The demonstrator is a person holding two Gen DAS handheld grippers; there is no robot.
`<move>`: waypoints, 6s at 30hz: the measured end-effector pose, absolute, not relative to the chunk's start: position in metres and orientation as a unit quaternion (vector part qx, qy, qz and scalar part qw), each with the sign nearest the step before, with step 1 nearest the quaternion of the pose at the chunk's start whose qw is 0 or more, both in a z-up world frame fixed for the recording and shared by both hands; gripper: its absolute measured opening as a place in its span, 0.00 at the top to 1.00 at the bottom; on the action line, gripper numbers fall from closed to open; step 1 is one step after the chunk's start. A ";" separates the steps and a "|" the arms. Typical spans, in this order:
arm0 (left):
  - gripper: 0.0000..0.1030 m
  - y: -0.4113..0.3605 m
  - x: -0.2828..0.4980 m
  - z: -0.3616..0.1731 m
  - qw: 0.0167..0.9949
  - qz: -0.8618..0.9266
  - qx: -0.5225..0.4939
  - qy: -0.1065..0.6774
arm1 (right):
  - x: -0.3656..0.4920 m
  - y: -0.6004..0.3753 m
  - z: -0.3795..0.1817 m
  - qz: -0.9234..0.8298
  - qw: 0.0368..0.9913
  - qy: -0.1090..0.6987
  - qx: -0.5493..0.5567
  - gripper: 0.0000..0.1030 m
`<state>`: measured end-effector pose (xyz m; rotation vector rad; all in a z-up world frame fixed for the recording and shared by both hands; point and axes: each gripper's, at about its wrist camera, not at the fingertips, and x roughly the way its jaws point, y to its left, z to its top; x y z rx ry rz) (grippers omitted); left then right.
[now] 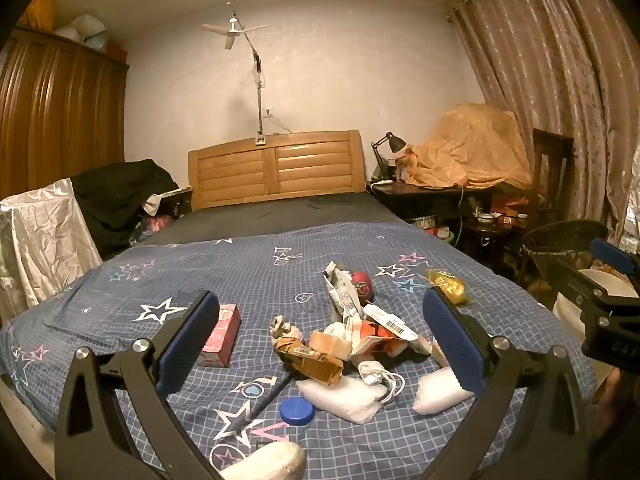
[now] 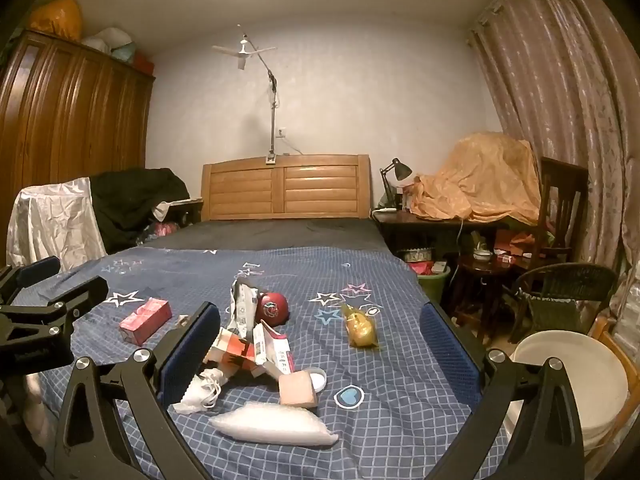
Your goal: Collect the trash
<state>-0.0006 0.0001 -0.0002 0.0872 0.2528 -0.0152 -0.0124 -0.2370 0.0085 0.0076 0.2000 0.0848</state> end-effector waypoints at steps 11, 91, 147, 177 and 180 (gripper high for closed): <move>0.05 -0.001 -0.003 0.003 0.991 -0.007 0.043 0.127 | -0.010 -0.238 0.004 0.043 0.994 0.103 0.004 0.03; 0.04 0.024 0.056 -0.060 0.948 -0.018 0.046 0.315 | 0.030 -0.230 -0.035 0.124 0.969 0.208 -0.047 0.03; 0.90 0.068 0.151 -0.051 0.926 -0.061 -0.095 0.360 | 0.096 -0.219 -0.060 0.234 0.934 0.268 -0.025 0.62; 0.89 -0.277 0.114 0.016 0.885 -0.387 0.056 0.254 | 0.004 -0.520 0.051 -0.104 0.971 0.211 0.038 0.62; 0.89 -0.306 0.123 0.007 0.869 -0.406 0.053 0.278 | 0.011 -0.565 0.043 -0.127 0.963 0.234 0.044 0.62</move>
